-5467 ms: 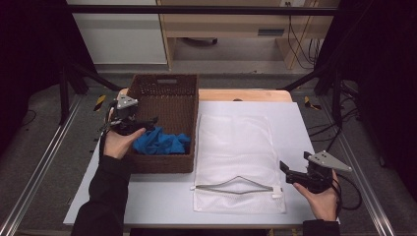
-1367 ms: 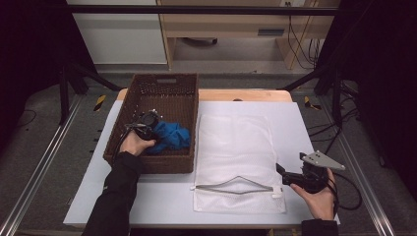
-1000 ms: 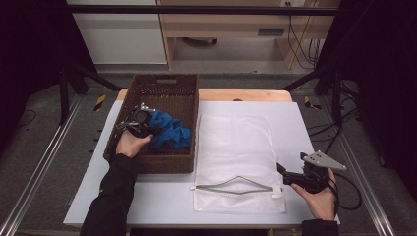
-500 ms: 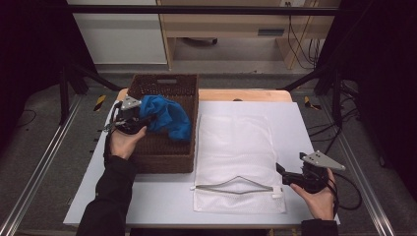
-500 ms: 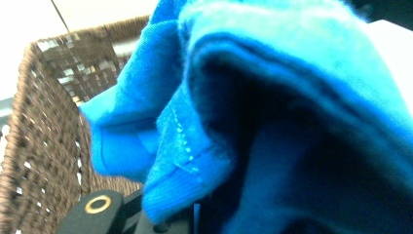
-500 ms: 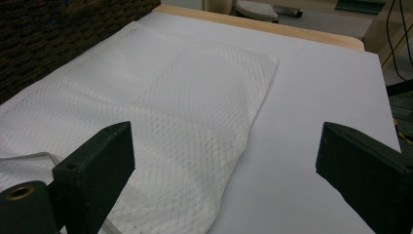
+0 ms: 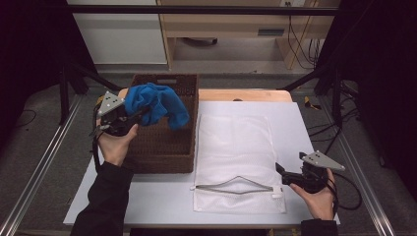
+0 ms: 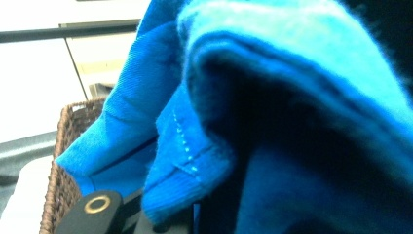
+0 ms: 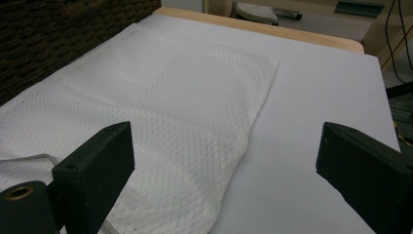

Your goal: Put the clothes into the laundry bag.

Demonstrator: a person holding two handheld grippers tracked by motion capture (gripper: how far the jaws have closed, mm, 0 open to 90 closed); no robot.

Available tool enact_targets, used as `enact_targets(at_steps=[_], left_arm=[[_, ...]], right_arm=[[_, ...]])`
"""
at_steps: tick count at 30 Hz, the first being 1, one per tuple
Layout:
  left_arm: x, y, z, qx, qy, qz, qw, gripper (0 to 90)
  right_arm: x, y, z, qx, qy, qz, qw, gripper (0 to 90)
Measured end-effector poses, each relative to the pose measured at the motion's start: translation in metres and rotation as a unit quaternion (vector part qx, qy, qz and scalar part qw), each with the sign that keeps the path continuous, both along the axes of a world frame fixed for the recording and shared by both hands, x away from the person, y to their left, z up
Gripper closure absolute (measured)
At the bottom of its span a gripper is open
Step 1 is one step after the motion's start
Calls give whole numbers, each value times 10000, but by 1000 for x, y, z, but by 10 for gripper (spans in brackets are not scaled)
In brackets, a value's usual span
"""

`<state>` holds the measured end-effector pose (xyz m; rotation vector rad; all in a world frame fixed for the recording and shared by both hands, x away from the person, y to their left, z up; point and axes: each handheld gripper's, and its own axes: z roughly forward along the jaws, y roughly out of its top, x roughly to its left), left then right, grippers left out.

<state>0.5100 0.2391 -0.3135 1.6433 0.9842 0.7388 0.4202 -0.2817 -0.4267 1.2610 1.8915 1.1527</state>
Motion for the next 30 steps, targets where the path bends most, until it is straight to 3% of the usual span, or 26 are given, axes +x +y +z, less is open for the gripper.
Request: enact_targets(at_steps=[6, 10, 16, 26, 30], left_arm=[[-15, -2, 17, -42, -189, -55, 9998, 721], [-26, 0, 28, -297, -402, 16, 9987, 720], [-41, -1, 43, -426, -587, 32, 9974, 720], [-62, -14, 65, -670, -781, -256, 9944, 718], [-66, -27, 70, -591, -819, -366, 9942, 717]], right_arm=[[0, 0, 0, -6, -18, -12, 10000, 68], [0, 1, 0, -6, -24, -7, 10000, 67], [-1, 0, 0, -18, -43, -7, 10000, 67], [-1, 1, 0, -26, -54, -3, 10000, 69], [-1, 0, 1, -23, -71, -6, 10000, 69]])
